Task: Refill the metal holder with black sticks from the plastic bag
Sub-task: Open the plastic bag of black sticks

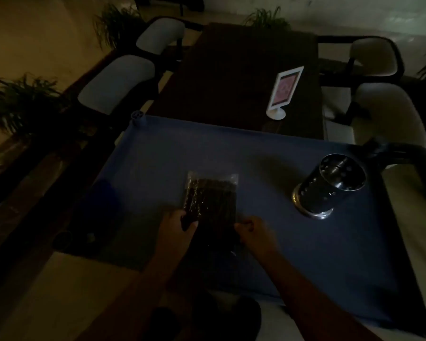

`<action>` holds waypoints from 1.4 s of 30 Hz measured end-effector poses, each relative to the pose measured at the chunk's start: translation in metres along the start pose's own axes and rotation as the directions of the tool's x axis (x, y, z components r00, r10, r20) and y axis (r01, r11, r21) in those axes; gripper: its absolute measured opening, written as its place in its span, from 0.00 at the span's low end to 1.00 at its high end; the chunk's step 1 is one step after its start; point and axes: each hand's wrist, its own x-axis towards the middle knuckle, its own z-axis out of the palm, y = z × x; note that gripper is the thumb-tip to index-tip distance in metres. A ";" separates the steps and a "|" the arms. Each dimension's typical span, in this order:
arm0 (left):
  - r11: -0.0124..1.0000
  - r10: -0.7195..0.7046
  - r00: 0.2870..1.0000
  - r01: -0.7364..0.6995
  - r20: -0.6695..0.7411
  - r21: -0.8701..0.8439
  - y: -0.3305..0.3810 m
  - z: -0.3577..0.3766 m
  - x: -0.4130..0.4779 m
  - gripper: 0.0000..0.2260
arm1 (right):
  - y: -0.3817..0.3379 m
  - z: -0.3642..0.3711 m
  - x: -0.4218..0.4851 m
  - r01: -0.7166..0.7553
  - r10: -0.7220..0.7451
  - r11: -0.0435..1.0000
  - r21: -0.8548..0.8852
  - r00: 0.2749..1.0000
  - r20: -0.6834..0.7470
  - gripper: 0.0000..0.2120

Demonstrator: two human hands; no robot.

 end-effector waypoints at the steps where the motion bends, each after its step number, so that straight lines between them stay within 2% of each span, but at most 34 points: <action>1: 1.000 0.002 1.000 -0.002 -0.004 0.004 0.000 0.001 0.003 0.22 | -0.001 0.003 0.003 -0.003 0.003 1.000 0.002 1.000 0.014 0.09; 3: 1.000 0.000 1.000 0.000 -0.018 -0.014 0.002 0.001 0.007 0.22 | -0.010 0.006 0.005 -0.028 0.027 0.999 0.016 0.999 0.038 0.10; 6: 0.986 -0.071 0.997 0.067 -0.025 -0.151 0.005 0.004 0.010 0.20 | -0.020 0.014 0.007 -0.097 0.089 0.993 0.072 0.990 0.110 0.08; 9: 0.957 -0.135 0.991 0.125 -0.020 -0.261 0.008 0.004 0.012 0.22 | -0.024 0.016 0.004 -0.185 0.143 0.962 0.202 0.967 0.209 0.10; 12: 0.882 -0.221 0.966 0.257 0.134 -0.394 0.010 0.005 0.011 0.21 | -0.023 0.014 -0.001 -0.219 0.148 0.935 0.279 0.956 0.254 0.12; 15: 0.795 -0.222 0.922 0.360 0.318 -0.489 0.011 0.004 0.007 0.13 | -0.022 0.012 -0.005 -0.256 0.143 0.894 0.368 0.941 0.307 0.07; 17: 0.752 -0.214 0.901 0.399 0.378 -0.525 0.012 0.003 0.003 0.10 | -0.022 0.010 -0.006 -0.256 0.126 0.877 0.407 0.940 0.318 0.04; 20: 0.731 -0.186 0.907 0.385 0.377 -0.564 0.014 0.003 -0.001 0.10 | -0.023 0.006 -0.011 -0.260 0.118 0.853 0.451 0.940 0.320 0.01; 25: 0.781 -0.095 0.942 0.271 0.322 -0.563 0.016 0.006 -0.008 0.10 | -0.022 -0.003 -0.019 -0.261 0.134 0.836 0.483 0.950 0.281 0.07; 27: 0.769 -0.061 0.941 0.257 0.333 -0.585 0.015 0.006 -0.010 0.12 | -0.021 -0.009 -0.021 -0.261 0.128 0.825 0.502 0.950 0.284 0.08; 29: 0.721 0.004 0.928 0.256 0.374 -0.644 0.014 0.004 -0.012 0.18 | -0.020 -0.016 -0.025 -0.247 0.105 0.821 0.515 0.952 0.289 0.11; 33: 0.533 0.059 0.887 0.360 0.459 -0.765 0.020 0.001 -0.011 0.33 | -0.016 -0.029 -0.033 -0.192 0.061 0.806 0.560 0.968 0.243 0.14; 38: 0.487 0.118 0.872 0.367 0.476 -0.793 0.038 -0.001 -0.014 0.26 | -0.011 -0.044 -0.042 -0.177 0.031 0.780 0.601 0.969 0.245 0.15; 42: 0.545 0.106 0.881 0.337 0.462 -0.768 0.051 -0.003 -0.021 0.23 | -0.013 -0.052 -0.053 -0.200 0.031 0.752 0.628 0.963 0.268 0.14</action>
